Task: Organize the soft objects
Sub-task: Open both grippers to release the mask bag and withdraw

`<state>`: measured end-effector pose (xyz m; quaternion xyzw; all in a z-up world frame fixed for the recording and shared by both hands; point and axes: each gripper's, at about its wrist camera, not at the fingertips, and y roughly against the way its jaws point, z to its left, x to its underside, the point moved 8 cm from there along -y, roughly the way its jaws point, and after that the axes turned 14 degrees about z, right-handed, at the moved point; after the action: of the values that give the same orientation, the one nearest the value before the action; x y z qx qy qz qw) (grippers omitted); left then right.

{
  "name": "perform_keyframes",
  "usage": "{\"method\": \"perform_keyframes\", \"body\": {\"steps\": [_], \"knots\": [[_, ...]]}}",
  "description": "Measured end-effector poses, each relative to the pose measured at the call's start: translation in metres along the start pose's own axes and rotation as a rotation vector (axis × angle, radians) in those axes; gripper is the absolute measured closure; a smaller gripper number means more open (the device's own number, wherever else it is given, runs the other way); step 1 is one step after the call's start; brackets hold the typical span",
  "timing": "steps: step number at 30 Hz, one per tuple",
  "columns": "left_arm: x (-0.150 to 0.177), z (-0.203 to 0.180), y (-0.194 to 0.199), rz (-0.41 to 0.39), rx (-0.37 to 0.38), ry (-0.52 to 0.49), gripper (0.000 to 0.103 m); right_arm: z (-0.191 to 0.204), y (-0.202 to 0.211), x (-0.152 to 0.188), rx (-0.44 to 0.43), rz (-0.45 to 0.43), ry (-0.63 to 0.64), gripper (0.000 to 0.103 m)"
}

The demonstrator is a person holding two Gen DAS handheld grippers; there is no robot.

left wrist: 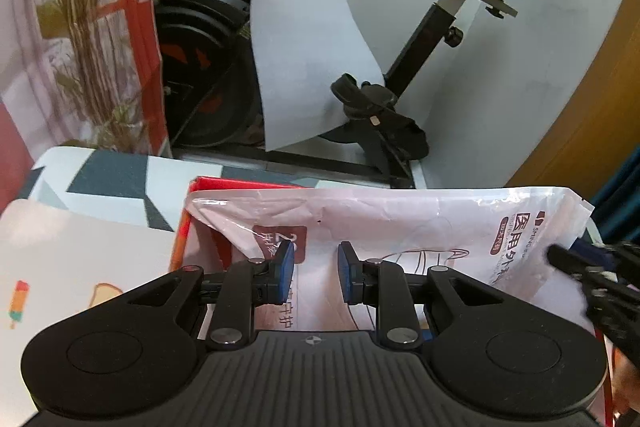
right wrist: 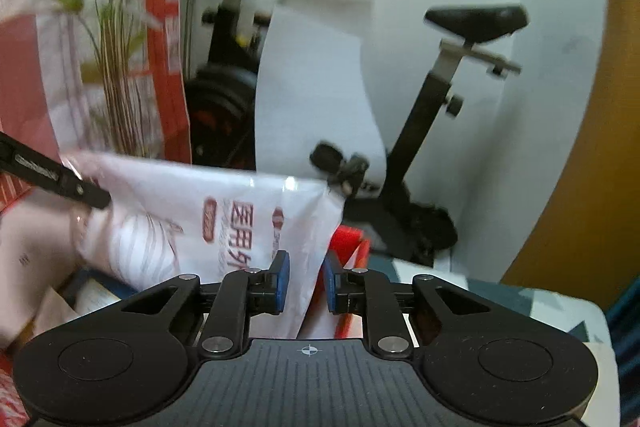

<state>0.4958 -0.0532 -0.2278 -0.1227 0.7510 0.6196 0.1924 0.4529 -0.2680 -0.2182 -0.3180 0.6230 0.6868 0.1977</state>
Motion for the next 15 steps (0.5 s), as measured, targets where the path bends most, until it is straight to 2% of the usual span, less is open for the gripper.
{"method": "perform_keyframes", "body": {"steps": [3,7,11,15], "knots": [[-0.001,0.000,0.007,-0.003,-0.027,0.000,0.076,-0.004,0.028,0.002,0.012,-0.046,0.009,0.085],[0.001,-0.001,0.033,-0.046,-0.031,0.010,0.075,-0.009,0.062,0.007,0.014,-0.081,-0.009,0.085],[0.010,-0.005,0.069,-0.110,-0.027,-0.005,0.067,-0.004,0.094,0.019,-0.027,-0.119,-0.048,0.085],[0.035,-0.008,0.100,-0.161,-0.051,-0.065,0.067,0.009,0.115,0.042,-0.070,-0.134,-0.084,0.085]]}}
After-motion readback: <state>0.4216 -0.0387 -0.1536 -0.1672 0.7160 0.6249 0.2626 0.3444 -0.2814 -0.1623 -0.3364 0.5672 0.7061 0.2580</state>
